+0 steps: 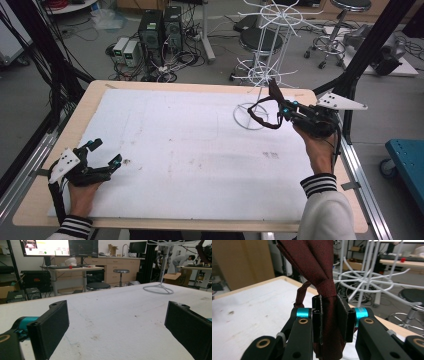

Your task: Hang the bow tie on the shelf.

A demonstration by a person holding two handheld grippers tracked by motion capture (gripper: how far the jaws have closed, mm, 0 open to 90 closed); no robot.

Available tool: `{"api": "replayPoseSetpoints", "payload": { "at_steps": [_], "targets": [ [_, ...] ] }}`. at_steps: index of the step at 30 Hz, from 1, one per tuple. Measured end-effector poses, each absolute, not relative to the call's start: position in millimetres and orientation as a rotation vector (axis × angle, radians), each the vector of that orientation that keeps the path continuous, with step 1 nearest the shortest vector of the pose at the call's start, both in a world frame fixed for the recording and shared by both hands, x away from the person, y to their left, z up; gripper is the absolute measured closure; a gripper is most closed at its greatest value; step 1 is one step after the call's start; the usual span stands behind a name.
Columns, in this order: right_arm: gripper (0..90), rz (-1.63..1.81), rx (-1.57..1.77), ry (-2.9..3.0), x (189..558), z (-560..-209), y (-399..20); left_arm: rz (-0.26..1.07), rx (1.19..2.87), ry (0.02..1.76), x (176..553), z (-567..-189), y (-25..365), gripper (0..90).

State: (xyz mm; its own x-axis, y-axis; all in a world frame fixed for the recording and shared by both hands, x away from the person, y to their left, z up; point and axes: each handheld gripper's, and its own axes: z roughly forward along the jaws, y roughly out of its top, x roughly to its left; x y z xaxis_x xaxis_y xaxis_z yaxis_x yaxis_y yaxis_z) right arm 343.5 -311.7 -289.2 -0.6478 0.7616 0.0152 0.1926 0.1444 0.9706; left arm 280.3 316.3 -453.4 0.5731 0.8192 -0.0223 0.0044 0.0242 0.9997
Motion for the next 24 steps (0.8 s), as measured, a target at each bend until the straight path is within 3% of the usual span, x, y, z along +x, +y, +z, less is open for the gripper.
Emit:
{"api": "replayPoseSetpoints", "payload": {
  "at_steps": [24],
  "targets": [
    [76.5, 1.403, 1.123, 1.793, 371.9, -301.5, -317.0, 0.735, 1.419, 0.759, 280.2, -453.4, 316.1, 6.0]
  ]
}}
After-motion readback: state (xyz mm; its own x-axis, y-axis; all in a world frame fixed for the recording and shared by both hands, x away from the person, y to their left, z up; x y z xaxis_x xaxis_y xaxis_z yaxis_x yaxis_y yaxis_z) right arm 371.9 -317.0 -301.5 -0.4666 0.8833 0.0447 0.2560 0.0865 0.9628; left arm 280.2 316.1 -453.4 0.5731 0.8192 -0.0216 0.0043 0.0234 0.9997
